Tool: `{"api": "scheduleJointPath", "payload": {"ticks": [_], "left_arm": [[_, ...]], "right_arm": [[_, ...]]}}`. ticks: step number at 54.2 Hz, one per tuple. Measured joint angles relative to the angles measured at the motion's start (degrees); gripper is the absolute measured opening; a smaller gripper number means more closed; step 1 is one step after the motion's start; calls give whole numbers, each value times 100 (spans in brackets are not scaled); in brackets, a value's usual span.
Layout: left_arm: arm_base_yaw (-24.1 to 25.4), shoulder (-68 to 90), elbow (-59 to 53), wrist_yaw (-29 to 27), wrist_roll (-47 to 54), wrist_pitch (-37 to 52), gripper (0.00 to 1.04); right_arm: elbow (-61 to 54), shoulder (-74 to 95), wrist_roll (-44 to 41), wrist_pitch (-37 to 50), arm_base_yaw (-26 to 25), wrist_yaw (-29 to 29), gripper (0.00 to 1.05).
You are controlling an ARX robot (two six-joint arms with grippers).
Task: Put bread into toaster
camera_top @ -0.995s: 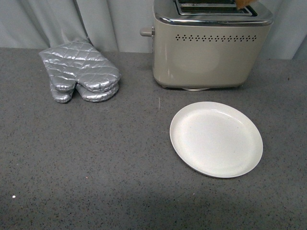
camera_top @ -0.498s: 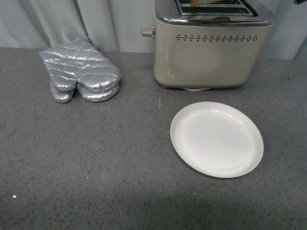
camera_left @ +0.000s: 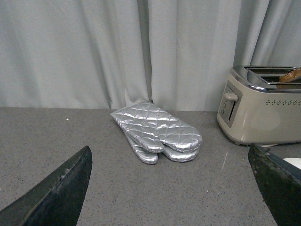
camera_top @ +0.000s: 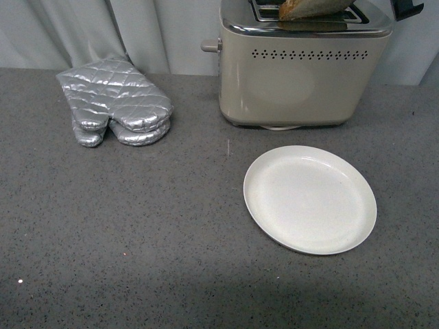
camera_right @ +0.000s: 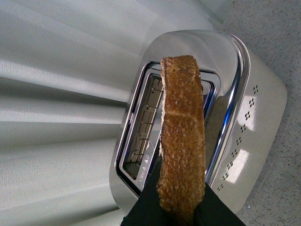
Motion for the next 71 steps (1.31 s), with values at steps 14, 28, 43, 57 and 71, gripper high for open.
{"api": "scheduleJointPath", "payload": {"ticks": [14, 28, 43, 57, 71], "left_arm": [[0, 0, 0, -2, 0, 0, 98], [0, 0, 0, 0, 0, 0, 98], [0, 0, 0, 0, 0, 0, 98], [0, 0, 0, -2, 0, 0, 98], [0, 0, 0, -2, 0, 0, 98]], "right_arm": [[247, 199, 116, -455, -9, -68, 2], [393, 243, 94, -496, -9, -42, 36], [837, 243, -807, -223, -66, 114, 90], [358, -96, -1711, 413, -155, -22, 95], [-1451, -1401, -3958, 2243, -260, -164, 95]]}}
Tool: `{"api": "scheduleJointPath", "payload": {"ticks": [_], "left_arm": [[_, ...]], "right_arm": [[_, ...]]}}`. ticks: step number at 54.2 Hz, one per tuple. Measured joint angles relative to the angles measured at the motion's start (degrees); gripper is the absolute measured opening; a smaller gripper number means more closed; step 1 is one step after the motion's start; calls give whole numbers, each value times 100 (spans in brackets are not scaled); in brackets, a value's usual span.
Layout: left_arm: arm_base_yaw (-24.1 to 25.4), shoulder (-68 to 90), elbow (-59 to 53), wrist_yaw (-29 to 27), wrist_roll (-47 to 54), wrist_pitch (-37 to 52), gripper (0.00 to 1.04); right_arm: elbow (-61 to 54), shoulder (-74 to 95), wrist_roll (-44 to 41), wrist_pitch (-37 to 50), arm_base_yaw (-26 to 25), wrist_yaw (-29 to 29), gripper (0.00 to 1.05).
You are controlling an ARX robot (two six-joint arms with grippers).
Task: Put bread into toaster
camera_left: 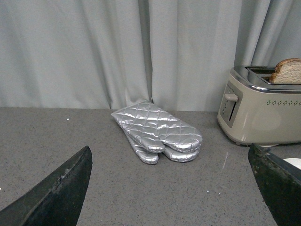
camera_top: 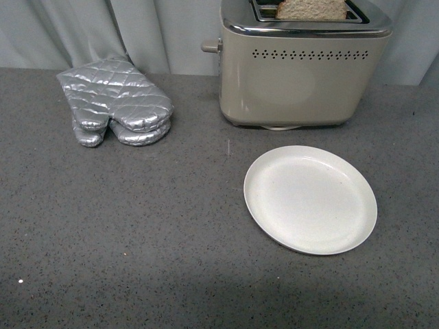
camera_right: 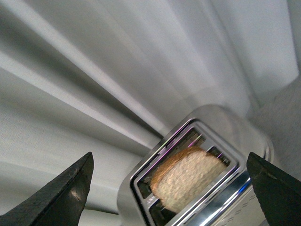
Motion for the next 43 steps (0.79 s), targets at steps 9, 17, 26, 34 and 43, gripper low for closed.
{"api": "scheduleJointPath", "payload": {"ticks": [9, 17, 26, 34, 43], "left_arm": [[0, 0, 0, 2, 2, 0, 98], [0, 0, 0, 0, 0, 0, 98], [0, 0, 0, 2, 2, 0, 98], [0, -2, 0, 2, 2, 0, 98], [0, -2, 0, 0, 0, 0, 98]], "right_arm": [[-1486, -1075, -1858, 942, -103, -7, 95], [-2811, -2116, -2809, 1403, -348, 17, 93], [-4199, -3357, -4041, 2514, -737, -1652, 69], [-4992, -3912, -4437, 2662, -1023, -2015, 44], [-5633, -4413, -4538, 2693, -1316, -2299, 14]]}}
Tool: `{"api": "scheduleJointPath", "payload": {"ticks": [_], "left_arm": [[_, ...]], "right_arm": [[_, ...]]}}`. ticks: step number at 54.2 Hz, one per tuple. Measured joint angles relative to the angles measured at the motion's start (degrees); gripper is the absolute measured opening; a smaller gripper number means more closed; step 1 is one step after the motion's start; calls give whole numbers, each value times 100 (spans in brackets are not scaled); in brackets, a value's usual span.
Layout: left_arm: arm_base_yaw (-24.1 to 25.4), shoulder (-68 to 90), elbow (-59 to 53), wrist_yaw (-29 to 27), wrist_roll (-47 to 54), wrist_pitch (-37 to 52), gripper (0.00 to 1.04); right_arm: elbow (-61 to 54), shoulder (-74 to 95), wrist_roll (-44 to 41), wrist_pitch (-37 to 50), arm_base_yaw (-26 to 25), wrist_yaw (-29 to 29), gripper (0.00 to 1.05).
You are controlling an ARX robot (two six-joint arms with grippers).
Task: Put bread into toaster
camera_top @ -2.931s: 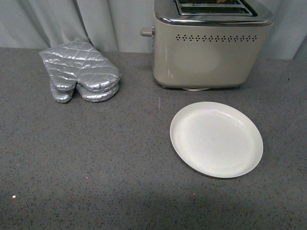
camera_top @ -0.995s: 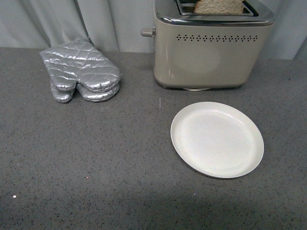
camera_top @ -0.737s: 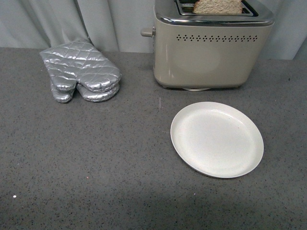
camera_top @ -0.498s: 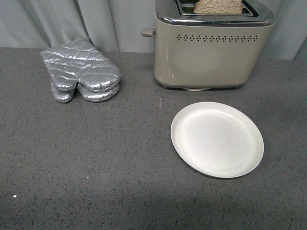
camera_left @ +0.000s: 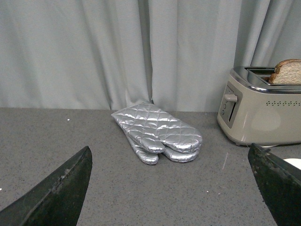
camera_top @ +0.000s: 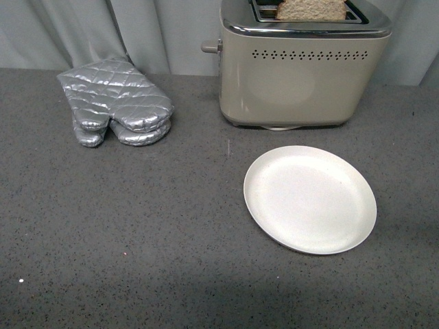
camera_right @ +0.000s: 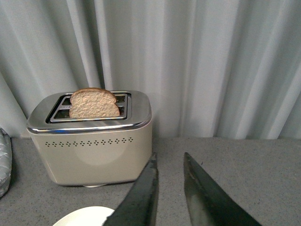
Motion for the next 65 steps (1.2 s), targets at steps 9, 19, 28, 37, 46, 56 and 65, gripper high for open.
{"api": "scheduleJointPath", "payload": {"ticks": [9, 19, 28, 37, 46, 56, 65], "left_arm": [[0, 0, 0, 0, 2, 0, 98], [0, 0, 0, 0, 2, 0, 98], [0, 0, 0, 2, 2, 0, 98], [0, 0, 0, 0, 0, 0, 98], [0, 0, 0, 0, 0, 0, 98], [0, 0, 0, 0, 2, 0, 98], [0, 0, 0, 0, 2, 0, 98]], "right_arm": [[-527, -660, -37, -94, -280, -254, 0], [-868, -1298, -39, -400, -758, -833, 0], [-1034, -1759, -37, -671, -887, -852, 0], [-1174, -2253, -39, -1019, -890, -866, 0], [-1421, -2667, -37, -1152, -890, -863, 0], [-1421, -3314, -39, -1749, -890, -866, 0], [-1421, -3670, -39, -2111, -890, -866, 0]]}}
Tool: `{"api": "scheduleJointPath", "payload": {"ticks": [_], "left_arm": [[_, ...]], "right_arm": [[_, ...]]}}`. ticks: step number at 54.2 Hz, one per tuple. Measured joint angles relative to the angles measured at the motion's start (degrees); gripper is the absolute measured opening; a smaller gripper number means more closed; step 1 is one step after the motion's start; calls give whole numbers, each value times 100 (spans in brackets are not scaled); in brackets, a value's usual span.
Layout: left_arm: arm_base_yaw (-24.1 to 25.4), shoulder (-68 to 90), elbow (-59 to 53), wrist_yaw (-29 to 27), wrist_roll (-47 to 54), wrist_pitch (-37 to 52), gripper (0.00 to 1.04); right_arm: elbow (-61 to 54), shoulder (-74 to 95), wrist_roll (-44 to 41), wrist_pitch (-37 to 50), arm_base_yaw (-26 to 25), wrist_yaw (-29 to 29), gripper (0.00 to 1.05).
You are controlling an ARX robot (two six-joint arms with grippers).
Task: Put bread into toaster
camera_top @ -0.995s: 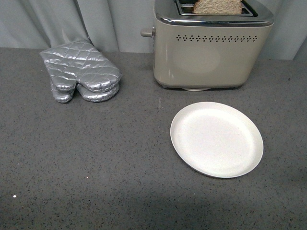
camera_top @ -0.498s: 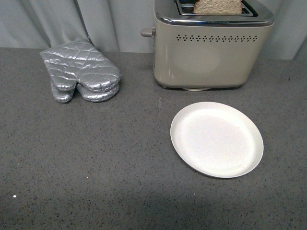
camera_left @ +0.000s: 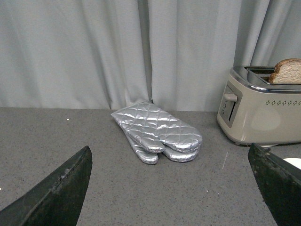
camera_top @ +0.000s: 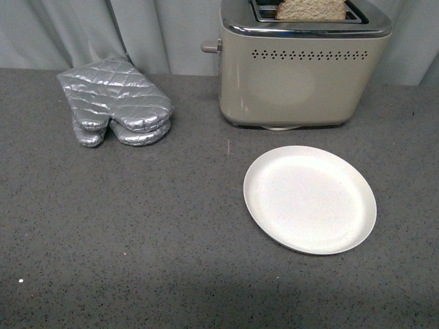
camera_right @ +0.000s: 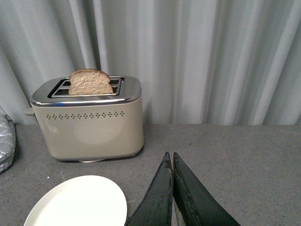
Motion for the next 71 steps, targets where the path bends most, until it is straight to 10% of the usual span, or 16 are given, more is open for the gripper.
{"api": "scheduleJointPath", "payload": {"ticks": [41, 71], "left_arm": [[0, 0, 0, 0, 0, 0, 98], [0, 0, 0, 0, 0, 0, 98]], "right_arm": [[4, -1606, 0, -1633, -2, -9, 0], [4, -1609, -2, -1635, -2, -9, 97]]}}
